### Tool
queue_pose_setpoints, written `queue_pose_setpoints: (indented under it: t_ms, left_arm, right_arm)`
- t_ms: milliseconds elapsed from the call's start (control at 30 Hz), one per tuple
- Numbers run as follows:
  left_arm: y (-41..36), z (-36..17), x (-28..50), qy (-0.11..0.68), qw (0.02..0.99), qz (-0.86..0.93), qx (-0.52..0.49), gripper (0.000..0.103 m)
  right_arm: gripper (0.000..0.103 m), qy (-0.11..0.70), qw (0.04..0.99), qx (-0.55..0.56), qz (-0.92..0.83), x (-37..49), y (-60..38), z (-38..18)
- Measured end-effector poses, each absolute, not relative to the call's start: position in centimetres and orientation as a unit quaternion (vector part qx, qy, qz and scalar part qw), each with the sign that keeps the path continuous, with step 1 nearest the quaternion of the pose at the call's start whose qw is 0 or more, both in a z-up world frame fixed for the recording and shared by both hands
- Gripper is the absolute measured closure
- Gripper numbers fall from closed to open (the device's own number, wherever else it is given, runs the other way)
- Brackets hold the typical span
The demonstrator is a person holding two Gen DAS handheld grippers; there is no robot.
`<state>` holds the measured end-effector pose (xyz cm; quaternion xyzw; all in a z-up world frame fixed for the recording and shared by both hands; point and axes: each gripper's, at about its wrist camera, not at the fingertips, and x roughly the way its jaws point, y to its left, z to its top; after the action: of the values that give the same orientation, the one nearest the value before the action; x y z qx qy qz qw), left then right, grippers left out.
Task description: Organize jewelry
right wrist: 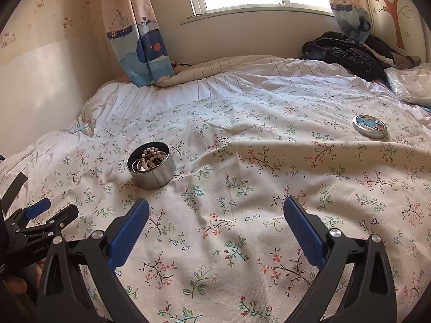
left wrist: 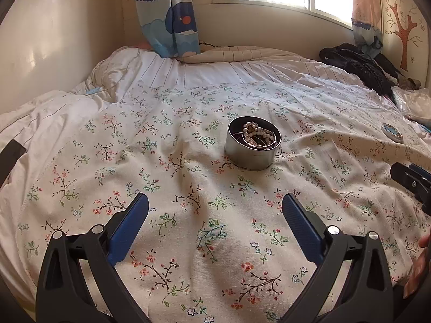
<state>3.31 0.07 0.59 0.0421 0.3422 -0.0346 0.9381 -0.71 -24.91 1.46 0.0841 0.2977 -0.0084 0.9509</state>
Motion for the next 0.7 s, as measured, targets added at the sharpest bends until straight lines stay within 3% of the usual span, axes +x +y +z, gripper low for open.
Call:
queue_pose_setpoints:
  t_ms: [700]
  left_arm:
    - [-0.13,0.47,3.66,0.342,0.938,-0.034,0.050,0.008]
  right_arm:
    - [0.007,0.304,0.949,0.085,-0.010,-0.46,-24.44,1.09]
